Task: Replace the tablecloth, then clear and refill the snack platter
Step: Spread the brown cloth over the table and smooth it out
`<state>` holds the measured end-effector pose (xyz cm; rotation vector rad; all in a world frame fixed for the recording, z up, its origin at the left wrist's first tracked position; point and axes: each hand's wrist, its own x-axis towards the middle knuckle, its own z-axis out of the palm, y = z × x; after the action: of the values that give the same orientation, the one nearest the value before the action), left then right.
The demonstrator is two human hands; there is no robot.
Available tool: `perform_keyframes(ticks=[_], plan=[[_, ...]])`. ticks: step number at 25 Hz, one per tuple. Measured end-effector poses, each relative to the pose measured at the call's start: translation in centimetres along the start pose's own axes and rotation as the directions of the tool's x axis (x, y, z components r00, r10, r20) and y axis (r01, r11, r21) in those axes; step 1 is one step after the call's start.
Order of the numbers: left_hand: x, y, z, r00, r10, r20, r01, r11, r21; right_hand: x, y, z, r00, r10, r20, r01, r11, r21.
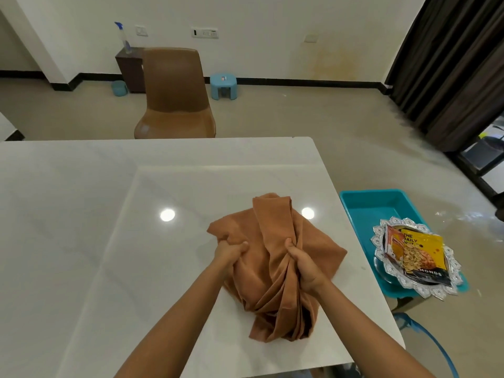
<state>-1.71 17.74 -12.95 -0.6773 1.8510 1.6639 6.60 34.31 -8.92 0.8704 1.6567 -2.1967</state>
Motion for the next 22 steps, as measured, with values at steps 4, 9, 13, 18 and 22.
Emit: perform_keyframes(ticks=[4, 9, 13, 18, 22], plan=[[2.4, 1.7, -6.3, 0.988, -0.033, -0.153, 0.006, 0.984, -0.176, -0.5, -3.2, -0.3, 0.996, -0.085, -0.030, 0.089, 0.983, 0.160], [1.2, 5.3, -16.7, 0.907, 0.111, -0.405, -0.226, 0.942, -0.248, -1.6, -7.1, -4.5, 0.960, -0.274, -0.055, 0.276, 0.898, 0.344], [-3.2, 6.5, -23.6, 0.913, 0.320, -0.253, -0.369, 0.913, -0.177, -2.7, -8.6, -8.3, 0.971, -0.239, -0.017, 0.235, 0.932, 0.278], [-5.7, 9.4, -26.6, 0.902, 0.431, 0.006, -0.429, 0.896, 0.114, 0.1, -15.6, -7.9, 0.944, -0.310, 0.109, 0.305, 0.950, 0.062], [-1.2, 6.4, -24.6, 0.807, 0.518, -0.282, -0.296, 0.769, 0.566, 6.3, -14.8, -6.7, 0.923, -0.357, -0.141, 0.220, 0.792, -0.569]])
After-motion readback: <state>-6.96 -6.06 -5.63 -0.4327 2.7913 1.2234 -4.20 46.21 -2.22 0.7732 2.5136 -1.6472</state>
